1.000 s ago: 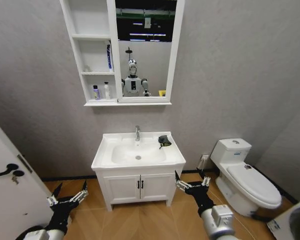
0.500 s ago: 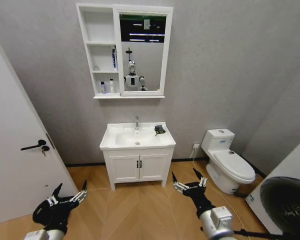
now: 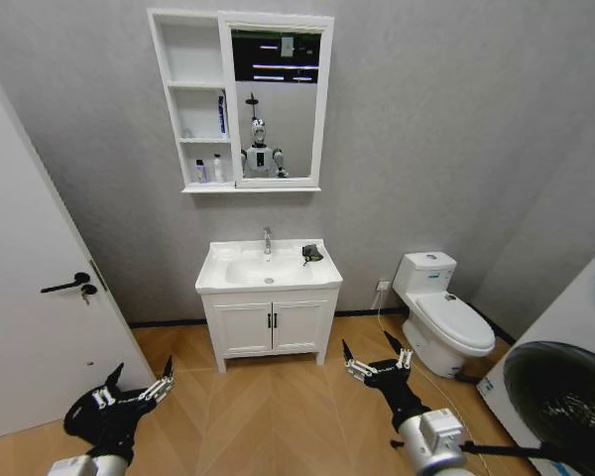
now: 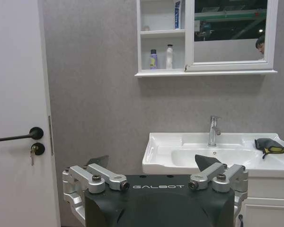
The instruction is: Move facial cleanser and shampoo from washbasin to cabinet, then wipe washbasin with towel.
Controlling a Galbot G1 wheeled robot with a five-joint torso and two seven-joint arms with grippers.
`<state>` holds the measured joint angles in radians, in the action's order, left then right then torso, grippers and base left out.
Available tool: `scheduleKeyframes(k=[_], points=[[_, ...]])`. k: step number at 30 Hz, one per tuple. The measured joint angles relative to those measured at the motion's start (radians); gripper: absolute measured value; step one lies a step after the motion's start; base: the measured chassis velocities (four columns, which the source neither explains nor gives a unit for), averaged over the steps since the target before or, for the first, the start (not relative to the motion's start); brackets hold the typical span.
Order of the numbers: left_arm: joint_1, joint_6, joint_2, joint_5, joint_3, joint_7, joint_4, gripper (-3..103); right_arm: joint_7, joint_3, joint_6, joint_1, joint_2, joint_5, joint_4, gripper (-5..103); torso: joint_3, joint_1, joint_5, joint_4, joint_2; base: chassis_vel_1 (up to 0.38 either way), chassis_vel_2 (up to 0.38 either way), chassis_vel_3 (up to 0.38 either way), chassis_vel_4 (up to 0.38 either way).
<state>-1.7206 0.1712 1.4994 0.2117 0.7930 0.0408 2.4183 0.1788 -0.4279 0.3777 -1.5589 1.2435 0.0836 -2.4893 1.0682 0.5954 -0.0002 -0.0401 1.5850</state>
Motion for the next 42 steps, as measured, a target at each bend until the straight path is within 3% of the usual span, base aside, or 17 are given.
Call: scheduleKeyframes(k=[42], points=[[0.000,0.000,0.000,0.000,0.000,0.000,0.000,100,0.002,0.001,0.001,0.000,0.000,0.000,0.000,100,0.000,-0.001,0.0002,0.0001,0.000,0.000,0.000,0.000,0.000]])
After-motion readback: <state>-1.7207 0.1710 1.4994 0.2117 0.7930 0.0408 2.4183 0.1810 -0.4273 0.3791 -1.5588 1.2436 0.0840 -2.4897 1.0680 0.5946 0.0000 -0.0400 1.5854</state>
